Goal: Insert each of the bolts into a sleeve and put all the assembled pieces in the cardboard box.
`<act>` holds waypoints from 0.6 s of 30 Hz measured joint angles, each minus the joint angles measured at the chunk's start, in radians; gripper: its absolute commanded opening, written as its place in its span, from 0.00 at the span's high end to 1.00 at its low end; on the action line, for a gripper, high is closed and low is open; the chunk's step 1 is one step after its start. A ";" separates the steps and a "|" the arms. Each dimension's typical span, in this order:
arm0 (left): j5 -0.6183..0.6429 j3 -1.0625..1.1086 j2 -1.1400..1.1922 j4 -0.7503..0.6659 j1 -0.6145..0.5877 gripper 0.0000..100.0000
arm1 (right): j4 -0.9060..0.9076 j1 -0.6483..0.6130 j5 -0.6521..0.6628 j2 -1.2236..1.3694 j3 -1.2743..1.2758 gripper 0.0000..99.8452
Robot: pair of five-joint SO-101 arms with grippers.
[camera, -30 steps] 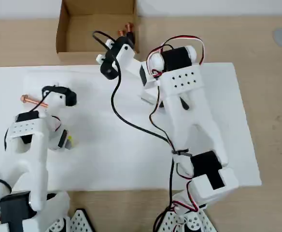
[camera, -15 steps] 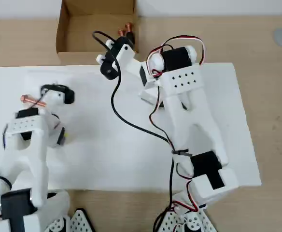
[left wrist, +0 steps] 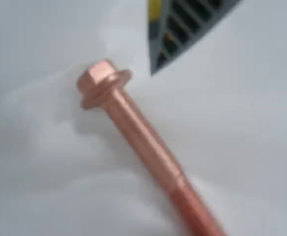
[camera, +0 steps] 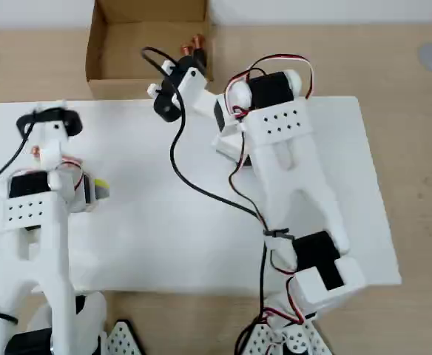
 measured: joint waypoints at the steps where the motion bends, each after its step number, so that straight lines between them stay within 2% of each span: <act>1: 0.060 0.020 0.000 -0.025 0.000 0.73 | 0.000 0.000 0.000 0.000 0.000 0.99; 6: 0.354 0.101 0.000 -0.114 0.000 0.73 | 0.000 0.000 0.000 0.000 0.000 0.99; 9: 0.476 0.140 0.000 -0.163 0.000 0.73 | 0.000 0.000 0.000 0.000 0.000 0.99; 18: 0.534 0.149 0.000 -0.184 0.000 0.74 | 0.018 0.000 0.000 0.000 0.000 0.99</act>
